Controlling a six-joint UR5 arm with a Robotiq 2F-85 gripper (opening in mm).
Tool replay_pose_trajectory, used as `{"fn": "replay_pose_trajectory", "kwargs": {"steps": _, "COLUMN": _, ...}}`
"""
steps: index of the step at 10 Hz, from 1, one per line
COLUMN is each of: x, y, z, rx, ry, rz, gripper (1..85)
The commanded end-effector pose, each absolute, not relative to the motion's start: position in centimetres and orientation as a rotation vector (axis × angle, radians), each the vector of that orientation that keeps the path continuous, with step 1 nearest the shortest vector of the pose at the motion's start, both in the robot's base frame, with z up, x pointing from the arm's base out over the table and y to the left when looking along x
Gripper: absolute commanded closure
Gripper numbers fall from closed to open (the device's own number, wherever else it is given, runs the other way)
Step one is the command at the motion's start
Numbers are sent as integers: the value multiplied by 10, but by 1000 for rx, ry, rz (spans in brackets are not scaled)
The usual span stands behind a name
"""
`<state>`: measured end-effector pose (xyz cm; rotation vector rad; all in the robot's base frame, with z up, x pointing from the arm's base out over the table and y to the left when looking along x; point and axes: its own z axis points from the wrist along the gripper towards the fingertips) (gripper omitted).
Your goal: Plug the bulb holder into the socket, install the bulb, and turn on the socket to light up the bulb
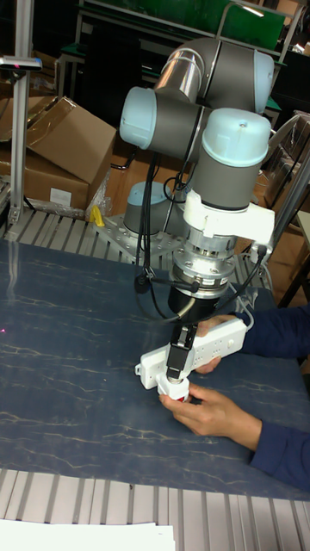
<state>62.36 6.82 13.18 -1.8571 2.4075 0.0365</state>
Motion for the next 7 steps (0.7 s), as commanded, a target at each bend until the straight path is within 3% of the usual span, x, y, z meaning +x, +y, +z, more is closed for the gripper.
{"fn": "replay_pose_trajectory", "kwargs": {"steps": 1, "x": 631, "y": 62, "z": 133, "rx": -1813, "ry": 2432, "rz": -40, "gripper": 603}}
{"fn": "replay_pose_trajectory", "kwargs": {"steps": 2, "x": 634, "y": 58, "z": 132, "rx": -1790, "ry": 2452, "rz": -86, "gripper": 847}}
{"fn": "replay_pose_trajectory", "kwargs": {"steps": 7, "x": 627, "y": 69, "z": 128, "rx": -1743, "ry": 2490, "rz": -30, "gripper": 847}}
